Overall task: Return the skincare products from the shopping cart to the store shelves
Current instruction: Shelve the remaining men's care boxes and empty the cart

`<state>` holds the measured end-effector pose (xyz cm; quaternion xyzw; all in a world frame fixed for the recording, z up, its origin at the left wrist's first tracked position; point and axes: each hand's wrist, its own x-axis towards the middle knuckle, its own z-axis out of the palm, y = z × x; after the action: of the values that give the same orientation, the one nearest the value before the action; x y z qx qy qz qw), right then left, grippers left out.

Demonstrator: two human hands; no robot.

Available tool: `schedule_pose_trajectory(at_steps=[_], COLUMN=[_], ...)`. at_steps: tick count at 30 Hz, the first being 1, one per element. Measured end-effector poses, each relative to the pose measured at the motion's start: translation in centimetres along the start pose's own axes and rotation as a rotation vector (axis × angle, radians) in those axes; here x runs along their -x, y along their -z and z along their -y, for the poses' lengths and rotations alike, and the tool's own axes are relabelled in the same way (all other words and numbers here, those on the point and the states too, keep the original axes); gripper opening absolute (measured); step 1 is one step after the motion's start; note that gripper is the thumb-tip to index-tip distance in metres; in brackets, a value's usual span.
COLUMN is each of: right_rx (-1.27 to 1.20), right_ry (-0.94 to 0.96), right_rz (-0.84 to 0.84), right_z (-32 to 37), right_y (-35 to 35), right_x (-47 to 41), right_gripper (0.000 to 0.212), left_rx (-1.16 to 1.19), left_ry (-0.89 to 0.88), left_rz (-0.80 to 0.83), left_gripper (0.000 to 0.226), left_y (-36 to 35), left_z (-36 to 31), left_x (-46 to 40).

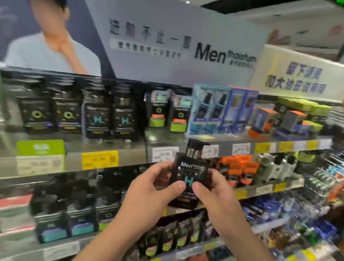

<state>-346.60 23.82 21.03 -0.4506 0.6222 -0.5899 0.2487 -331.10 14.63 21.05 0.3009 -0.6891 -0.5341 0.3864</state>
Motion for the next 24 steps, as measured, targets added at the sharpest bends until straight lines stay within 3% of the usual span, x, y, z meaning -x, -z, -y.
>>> schedule_pose_trajectory(at_steps=[10, 14, 17, 24], right_rx=[0.131, 0.171, 0.229, 0.246], right_ry=[0.135, 0.159, 0.188, 0.223], right_rz=[0.113, 0.128, 0.12, 0.047], right_z=[4.5, 5.5, 6.3, 7.8], right_y=[-12.4, -14.7, -15.7, -16.9], right_x=[-7.0, -8.9, -10.2, -12.3], right_gripper=[0.027, 0.023, 0.021, 0.021], left_rx=[-0.135, -0.253, -0.202, -0.209], left_ry=[-0.103, -0.152, -0.16, -0.141], left_rz=[-0.165, -0.263, -0.363, -0.39], left_gripper=[0.05, 0.041, 0.035, 0.035], left_y=[14.3, 16.5, 17.4, 18.5], left_z=[-0.2, -1.3, -1.9, -2.5], left_x=[-3.3, -3.3, -3.4, -3.4])
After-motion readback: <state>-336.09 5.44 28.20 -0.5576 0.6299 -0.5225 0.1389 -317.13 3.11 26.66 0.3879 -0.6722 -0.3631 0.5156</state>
